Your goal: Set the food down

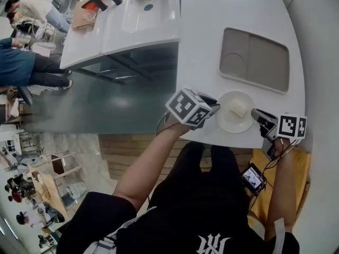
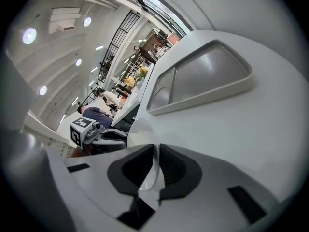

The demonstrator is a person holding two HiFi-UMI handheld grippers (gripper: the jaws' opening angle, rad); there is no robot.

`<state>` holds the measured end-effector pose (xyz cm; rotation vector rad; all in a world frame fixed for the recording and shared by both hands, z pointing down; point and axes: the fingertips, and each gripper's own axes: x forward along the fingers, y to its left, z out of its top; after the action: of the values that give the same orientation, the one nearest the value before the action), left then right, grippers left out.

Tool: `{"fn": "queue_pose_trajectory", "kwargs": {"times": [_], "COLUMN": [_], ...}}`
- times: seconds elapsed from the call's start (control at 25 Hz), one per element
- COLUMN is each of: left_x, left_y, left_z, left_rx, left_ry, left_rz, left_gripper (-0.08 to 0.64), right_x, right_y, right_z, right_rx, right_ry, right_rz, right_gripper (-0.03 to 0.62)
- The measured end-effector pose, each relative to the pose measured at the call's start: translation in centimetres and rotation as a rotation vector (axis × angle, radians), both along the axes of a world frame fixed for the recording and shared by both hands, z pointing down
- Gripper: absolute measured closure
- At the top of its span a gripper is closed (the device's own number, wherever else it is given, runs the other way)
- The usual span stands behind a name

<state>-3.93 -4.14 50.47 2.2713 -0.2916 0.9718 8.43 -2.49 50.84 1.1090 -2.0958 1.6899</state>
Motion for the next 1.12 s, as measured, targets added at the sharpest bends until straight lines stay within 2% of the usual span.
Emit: {"fn": "queue_pose_trajectory", "kwargs": {"times": [0.72, 1.12], "left_x": [11.3, 14.7], "left_y": [-10.4, -13.1], "left_z": [-4.0, -2.6], "left_rx": [0.105, 0.15], "left_ry": [-0.003, -0.038], "left_rz": [-0.047, -0.046], "left_gripper": [0.508, 0.508], "right_x": [11.4, 14.7], "right_y": [-10.8, -13.3], "right_z": [-4.1, -3.6], "right_rx": [0.096, 0.115], "right_ry": [0.012, 0.049], "right_rz": [-0.015, 0.006], "right_gripper": [0.557, 0.557]}}
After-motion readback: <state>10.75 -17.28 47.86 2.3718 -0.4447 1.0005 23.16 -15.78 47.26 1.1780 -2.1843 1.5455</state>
